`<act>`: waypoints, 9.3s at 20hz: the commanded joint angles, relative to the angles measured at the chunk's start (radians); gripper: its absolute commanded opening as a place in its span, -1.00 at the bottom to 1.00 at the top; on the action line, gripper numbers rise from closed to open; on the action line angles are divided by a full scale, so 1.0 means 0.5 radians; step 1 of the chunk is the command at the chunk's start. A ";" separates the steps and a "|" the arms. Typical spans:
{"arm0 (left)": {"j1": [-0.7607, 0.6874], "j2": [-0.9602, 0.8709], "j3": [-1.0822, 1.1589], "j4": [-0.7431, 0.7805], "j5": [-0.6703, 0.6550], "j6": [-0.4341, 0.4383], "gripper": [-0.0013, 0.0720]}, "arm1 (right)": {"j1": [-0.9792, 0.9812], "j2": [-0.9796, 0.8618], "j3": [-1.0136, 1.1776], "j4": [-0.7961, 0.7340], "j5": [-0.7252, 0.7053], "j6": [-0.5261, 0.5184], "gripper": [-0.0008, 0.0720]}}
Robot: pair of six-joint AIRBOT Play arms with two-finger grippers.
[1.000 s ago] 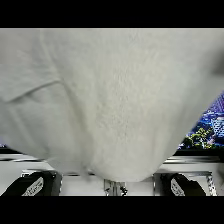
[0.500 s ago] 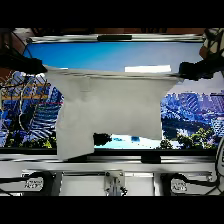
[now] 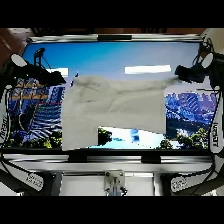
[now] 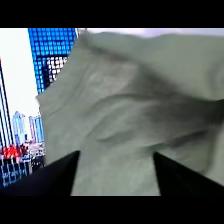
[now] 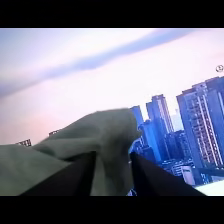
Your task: Fold the shirts.
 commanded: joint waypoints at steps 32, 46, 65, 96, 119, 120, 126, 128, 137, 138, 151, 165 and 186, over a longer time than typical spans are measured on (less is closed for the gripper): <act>0.092 -0.110 -0.592 -0.074 -0.428 0.274 -0.87 | -0.307 0.428 -1.333 0.417 0.625 -0.533 0.53; 0.076 -0.011 -0.590 -0.304 -0.486 0.314 -0.88 | -0.047 0.437 -1.610 0.563 0.189 -0.567 -0.77; 0.121 2.422 0.505 0.070 0.772 0.082 -0.88 | 0.002 2.131 0.534 0.041 -0.069 -0.789 -0.78; -0.147 0.204 -0.649 -0.238 1.682 0.214 -0.87 | 0.050 0.014 -0.517 0.240 -1.338 -0.507 -0.77; 0.079 0.000 -0.539 -0.114 0.211 0.288 -0.87 | 0.054 -0.005 -0.640 0.119 0.064 -0.342 -0.77; 0.081 -0.001 -0.539 -0.114 0.207 0.288 -0.87 | 0.054 -0.005 -0.640 0.111 0.060 -0.342 -0.77; 0.079 -0.049 -0.539 -0.116 0.109 0.245 -0.87 | 0.056 -0.024 -0.641 0.067 0.056 -0.341 -0.76; 0.079 -0.088 -0.539 -0.121 -0.019 0.159 -0.71 | 0.056 -0.016 -0.634 0.069 0.082 -0.345 -0.04; 0.320 0.276 -0.625 -0.089 -0.716 0.077 0.64 | -0.201 0.443 -0.539 -0.043 1.029 -0.654 0.32; 0.336 0.397 -0.871 -0.068 -0.679 0.091 0.64 | -0.280 0.532 -0.643 -0.034 1.063 -0.659 0.32; 0.268 1.162 -2.420 -0.247 0.160 0.447 0.57 | -0.548 0.995 -1.251 0.297 0.742 -0.698 0.32; 0.130 1.177 -2.394 -0.259 0.126 0.468 -0.87 | -0.550 0.995 -2.025 0.538 0.368 -1.025 0.75; 0.212 1.097 -1.379 -0.204 0.244 0.477 -0.88 | -0.091 1.173 -1.548 0.209 -0.336 -1.061 -0.78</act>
